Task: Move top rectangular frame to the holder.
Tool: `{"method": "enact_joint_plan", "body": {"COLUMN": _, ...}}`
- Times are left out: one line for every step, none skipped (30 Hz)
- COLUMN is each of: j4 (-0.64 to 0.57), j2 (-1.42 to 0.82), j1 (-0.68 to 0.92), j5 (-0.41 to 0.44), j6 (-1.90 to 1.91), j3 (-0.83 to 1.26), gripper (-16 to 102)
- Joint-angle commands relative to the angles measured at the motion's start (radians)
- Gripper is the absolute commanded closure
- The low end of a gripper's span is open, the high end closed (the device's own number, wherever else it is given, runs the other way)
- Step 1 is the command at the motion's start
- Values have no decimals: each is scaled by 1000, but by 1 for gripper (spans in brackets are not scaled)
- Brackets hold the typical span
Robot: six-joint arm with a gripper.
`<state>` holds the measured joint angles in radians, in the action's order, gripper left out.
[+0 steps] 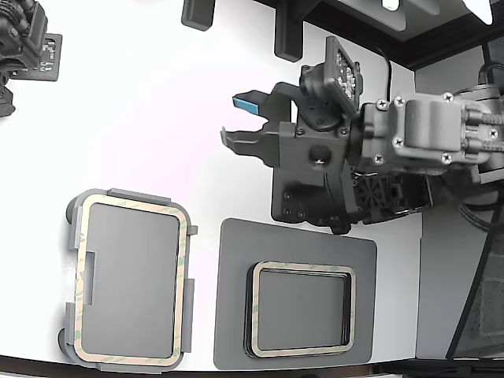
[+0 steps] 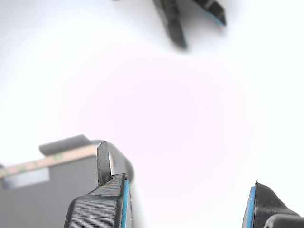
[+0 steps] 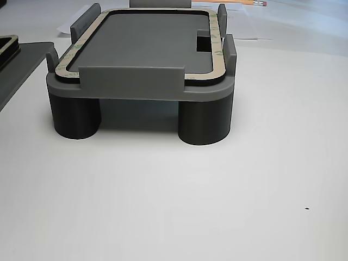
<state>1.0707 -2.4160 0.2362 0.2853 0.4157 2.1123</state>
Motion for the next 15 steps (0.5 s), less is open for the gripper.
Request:
{"method": "enact_joint_plan", "body": {"j4": -40, "j2": -290, "j1": -98, "j5": -83, "j6": -242, "j3": 247, "gripper": -14}}
{"method": "enact_joint_plan", "body": {"j4": -60, "j2": -324, "j1": -123, "j5": -101, "j6": -262, "j3": 279, "gripper": -14}}
{"method": "enact_joint_plan", "body": {"j4": -77, "j2": -357, "j1": -147, "j5": -120, "j6": -305, "j3": 314, "gripper": -14}}
{"method": "enact_joint_plan", "body": {"j4": -91, "j2": -390, "j1": -166, "j5": -135, "j6": -328, "j3": 347, "gripper": -14}}
{"method": "enact_joint_plan", "body": {"j4": -104, "j2": -419, "j1": -181, "j5": -149, "j6": -331, "j3": 380, "gripper": -14}}
{"method": "enact_joint_plan", "body": {"j4": -118, "j2": -448, "j1": -195, "j5": -172, "j6": -325, "j3": 414, "gripper": -14}}
{"method": "enact_joint_plan", "body": {"j4": -107, "j2": -462, "j1": -201, "j5": -183, "j6": -327, "j3": 436, "gripper": -14}}
{"method": "enact_joint_plan", "body": {"j4": -103, "j2": -497, "j1": -201, "j5": -192, "j6": -336, "j3": 474, "gripper": -14}}
{"method": "enact_joint_plan", "body": {"j4": -107, "j2": -523, "j1": -201, "j5": -195, "j6": -333, "j3": 495, "gripper": -14}}
{"method": "enact_joint_plan", "body": {"j4": -103, "j2": -529, "j1": -201, "j5": -192, "j6": -330, "j3": 497, "gripper": -14}}
{"method": "enact_joint_plan", "body": {"j4": -101, "j2": -537, "j1": -202, "j5": -190, "j6": -328, "j3": 500, "gripper": -14}}
{"method": "enact_joint_plan", "body": {"j4": -94, "j2": -537, "j1": -213, "j5": -190, "j6": -324, "j3": 500, "gripper": -14}}
{"method": "enact_joint_plan", "body": {"j4": -101, "j2": -538, "j1": -241, "j5": -206, "j6": -316, "j3": 525, "gripper": -14}}
{"method": "enact_joint_plan", "body": {"j4": -95, "j2": -538, "j1": -262, "j5": -224, "j6": -314, "j3": 522, "gripper": -14}}
{"method": "enact_joint_plan", "body": {"j4": -100, "j2": -535, "j1": -264, "j5": -219, "j6": -319, "j3": 523, "gripper": -14}}
